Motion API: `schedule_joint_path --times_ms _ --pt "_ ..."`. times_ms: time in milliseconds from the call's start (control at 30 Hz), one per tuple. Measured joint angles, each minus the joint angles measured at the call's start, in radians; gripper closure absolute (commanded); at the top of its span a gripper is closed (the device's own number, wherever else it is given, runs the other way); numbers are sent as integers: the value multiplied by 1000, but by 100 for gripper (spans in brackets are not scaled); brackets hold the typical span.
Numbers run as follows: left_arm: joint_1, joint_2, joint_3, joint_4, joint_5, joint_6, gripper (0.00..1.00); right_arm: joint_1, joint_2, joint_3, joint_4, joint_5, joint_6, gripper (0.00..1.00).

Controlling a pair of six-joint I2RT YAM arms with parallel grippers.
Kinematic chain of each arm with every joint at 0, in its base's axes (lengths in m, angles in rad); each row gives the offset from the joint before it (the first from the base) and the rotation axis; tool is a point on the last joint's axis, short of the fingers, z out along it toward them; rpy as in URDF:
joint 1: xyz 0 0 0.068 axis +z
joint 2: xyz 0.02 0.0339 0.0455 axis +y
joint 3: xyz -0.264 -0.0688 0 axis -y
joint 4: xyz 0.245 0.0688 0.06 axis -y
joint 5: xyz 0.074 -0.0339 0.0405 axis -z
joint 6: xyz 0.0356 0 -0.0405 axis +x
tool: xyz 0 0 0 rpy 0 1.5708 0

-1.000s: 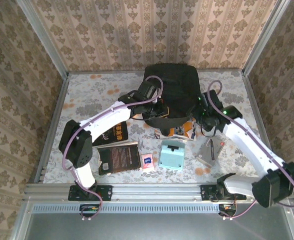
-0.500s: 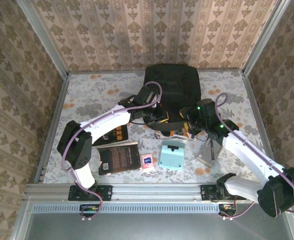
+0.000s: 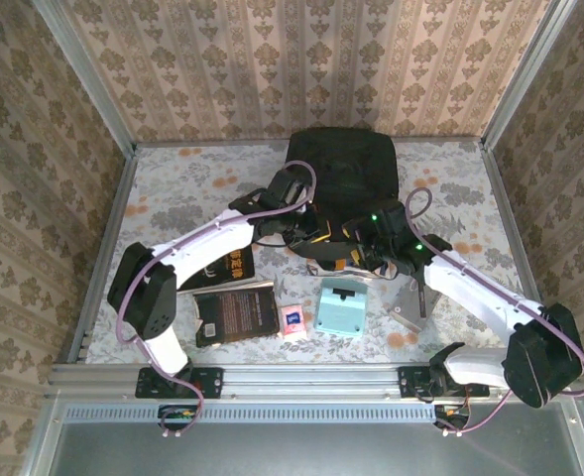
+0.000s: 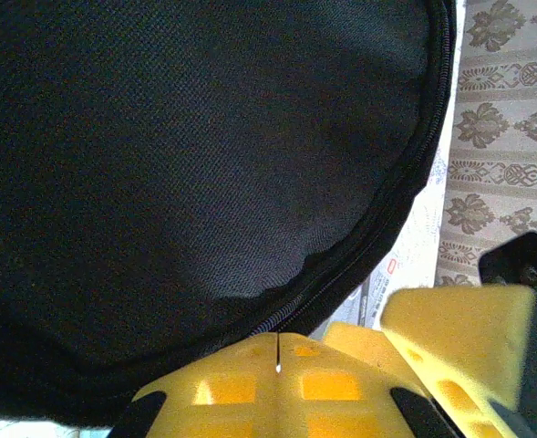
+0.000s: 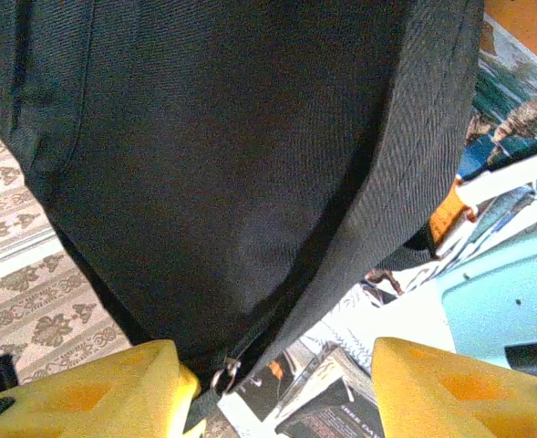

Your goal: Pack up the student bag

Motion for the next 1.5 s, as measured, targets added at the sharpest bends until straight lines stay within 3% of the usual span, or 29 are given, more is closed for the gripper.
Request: schedule_joint_path --times_ms 167,467,533,1033,1500 --pt "0 -19 -14 4 -3 0 100 0 70 -2 61 12 0 47" --pt "19 -19 -17 -1 -10 1 100 3 111 -2 73 21 0 94" --pt "28 -19 -18 -6 -13 3 100 5 110 -2 71 22 -7 100" --pt "76 -34 0 -145 -97 164 100 13 110 -2 12 37 -161 100" --pt "124 -19 84 -235 -127 348 100 23 114 49 -31 54 -413 100"
